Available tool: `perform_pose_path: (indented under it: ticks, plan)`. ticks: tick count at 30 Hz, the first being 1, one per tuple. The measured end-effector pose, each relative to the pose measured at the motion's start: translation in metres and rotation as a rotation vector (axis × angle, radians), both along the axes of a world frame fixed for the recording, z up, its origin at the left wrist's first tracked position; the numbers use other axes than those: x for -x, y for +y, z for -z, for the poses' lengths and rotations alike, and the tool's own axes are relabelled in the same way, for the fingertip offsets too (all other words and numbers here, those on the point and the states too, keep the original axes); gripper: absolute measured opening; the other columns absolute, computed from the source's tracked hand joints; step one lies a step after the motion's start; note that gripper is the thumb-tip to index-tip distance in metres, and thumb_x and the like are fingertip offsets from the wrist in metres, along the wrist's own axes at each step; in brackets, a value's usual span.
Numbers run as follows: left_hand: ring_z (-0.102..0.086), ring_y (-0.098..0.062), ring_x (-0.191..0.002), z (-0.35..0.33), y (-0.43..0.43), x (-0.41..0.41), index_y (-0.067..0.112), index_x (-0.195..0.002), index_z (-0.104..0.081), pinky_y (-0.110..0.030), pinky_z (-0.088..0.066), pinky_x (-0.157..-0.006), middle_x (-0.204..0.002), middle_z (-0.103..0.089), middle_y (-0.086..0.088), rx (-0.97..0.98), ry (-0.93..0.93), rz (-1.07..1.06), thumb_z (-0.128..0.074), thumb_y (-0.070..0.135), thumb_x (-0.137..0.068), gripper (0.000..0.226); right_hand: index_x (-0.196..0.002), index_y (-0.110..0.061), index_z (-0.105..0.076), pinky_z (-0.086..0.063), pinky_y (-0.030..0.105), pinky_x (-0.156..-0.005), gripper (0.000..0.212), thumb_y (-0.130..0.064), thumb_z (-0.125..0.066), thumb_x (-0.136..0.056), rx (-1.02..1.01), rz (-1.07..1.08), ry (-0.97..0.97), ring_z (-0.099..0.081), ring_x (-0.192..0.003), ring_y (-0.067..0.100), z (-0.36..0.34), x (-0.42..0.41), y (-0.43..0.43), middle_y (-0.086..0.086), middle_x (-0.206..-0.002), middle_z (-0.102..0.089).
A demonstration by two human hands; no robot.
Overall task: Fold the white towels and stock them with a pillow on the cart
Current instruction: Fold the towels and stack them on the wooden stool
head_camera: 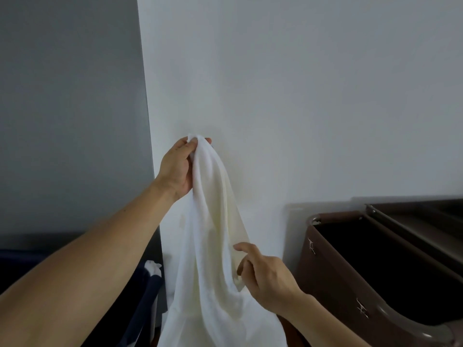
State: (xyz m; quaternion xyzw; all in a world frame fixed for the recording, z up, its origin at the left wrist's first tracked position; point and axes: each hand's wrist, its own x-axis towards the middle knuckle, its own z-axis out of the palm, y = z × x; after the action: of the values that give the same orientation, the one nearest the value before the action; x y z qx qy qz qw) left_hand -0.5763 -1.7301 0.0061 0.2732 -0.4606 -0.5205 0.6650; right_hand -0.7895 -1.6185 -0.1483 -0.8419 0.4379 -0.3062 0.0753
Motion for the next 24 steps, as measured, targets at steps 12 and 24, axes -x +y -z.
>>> perform_pose_path:
  ticks: [12, 24]
  plan:
    - [-0.068, -0.021, -0.099, 0.013, 0.008, 0.004, 0.003, -0.124, -0.058, -0.033, -0.058, -0.078, -0.119, -0.07, -0.009, -0.016, -0.016, 0.029, -0.047, 0.019, -0.103, 0.028, -0.13, -0.031, -0.049, -0.048, 0.019, -0.083, 0.03, -0.038, -0.049, -0.101, -0.188, 0.225, -0.055, -0.061, -0.094, 0.008, 0.002, -0.007, -0.007, -0.022, -0.101, -0.059]
    - [-0.065, -0.022, -0.099, 0.024, 0.001, -0.015, 0.006, -0.113, -0.06, -0.038, -0.054, -0.089, -0.112, -0.07, -0.008, -0.025, -0.051, -0.009, -0.045, 0.017, -0.103, 0.021, -0.104, -0.033, -0.069, -0.054, 0.028, -0.082, 0.024, -0.017, -0.052, -0.098, -0.116, 0.218, 0.19, -0.063, -0.083, 0.008, -0.013, 0.048, -0.016, -0.015, -0.098, -0.063]
